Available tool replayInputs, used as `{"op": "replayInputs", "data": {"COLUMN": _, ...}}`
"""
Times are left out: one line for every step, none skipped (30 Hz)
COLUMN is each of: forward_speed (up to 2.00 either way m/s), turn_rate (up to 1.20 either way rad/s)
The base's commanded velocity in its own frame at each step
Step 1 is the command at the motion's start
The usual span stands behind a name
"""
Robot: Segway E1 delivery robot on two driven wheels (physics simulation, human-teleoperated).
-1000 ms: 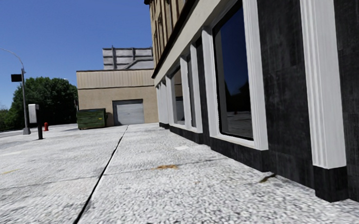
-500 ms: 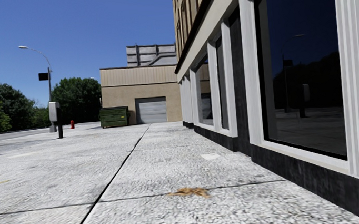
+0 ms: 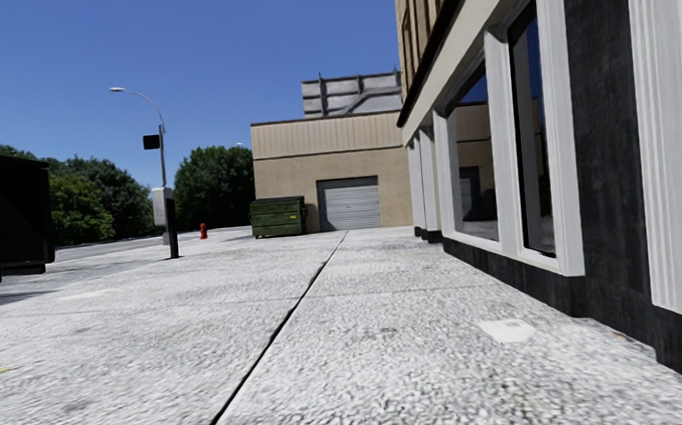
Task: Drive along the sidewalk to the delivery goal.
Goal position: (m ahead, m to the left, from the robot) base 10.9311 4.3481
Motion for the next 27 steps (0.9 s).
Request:
{"op": "replayInputs", "data": {"forward_speed": 1.83, "turn_rate": 0.44}}
{"op": "replayInputs", "data": {"forward_speed": 1.82, "turn_rate": 0.44}}
{"op": "replayInputs", "data": {"forward_speed": 1.82, "turn_rate": 0.44}}
{"op": "replayInputs", "data": {"forward_speed": 1.82, "turn_rate": 0.44}}
{"op": "replayInputs", "data": {"forward_speed": 1.82, "turn_rate": 0.44}}
{"op": "replayInputs", "data": {"forward_speed": 1.82, "turn_rate": 0.44}}
{"op": "replayInputs", "data": {"forward_speed": 1.82, "turn_rate": 0.44}}
{"op": "replayInputs", "data": {"forward_speed": 1.82, "turn_rate": 0.44}}
{"op": "replayInputs", "data": {"forward_speed": 1.82, "turn_rate": 0.44}}
{"op": "replayInputs", "data": {"forward_speed": 1.80, "turn_rate": 0.43}}
{"op": "replayInputs", "data": {"forward_speed": 1.78, "turn_rate": 0.34}}
{"op": "replayInputs", "data": {"forward_speed": 1.77, "turn_rate": 0.16}}
{"op": "replayInputs", "data": {"forward_speed": 1.77, "turn_rate": 0.03}}
{"op": "replayInputs", "data": {"forward_speed": 1.77, "turn_rate": 0.03}}
{"op": "replayInputs", "data": {"forward_speed": 1.77, "turn_rate": 0.00}}
{"op": "replayInputs", "data": {"forward_speed": 1.77, "turn_rate": 0.00}}
{"op": "replayInputs", "data": {"forward_speed": 1.77, "turn_rate": 0.00}}
{"op": "replayInputs", "data": {"forward_speed": 1.77, "turn_rate": 0.00}}
{"op": "replayInputs", "data": {"forward_speed": 1.77, "turn_rate": 0.00}}
{"op": "replayInputs", "data": {"forward_speed": 1.77, "turn_rate": 0.00}}
{"op": "replayInputs", "data": {"forward_speed": 1.77, "turn_rate": 0.00}}
{"op": "replayInputs", "data": {"forward_speed": 1.77, "turn_rate": 0.00}}
{"op": "replayInputs", "data": {"forward_speed": 1.77, "turn_rate": 0.00}}
{"op": "replayInputs", "data": {"forward_speed": 1.68, "turn_rate": 0.00}}
{"op": "replayInputs", "data": {"forward_speed": 1.59, "turn_rate": 0.00}}
{"op": "replayInputs", "data": {"forward_speed": 1.59, "turn_rate": 0.00}}
{"op": "replayInputs", "data": {"forward_speed": 1.55, "turn_rate": 0.00}}
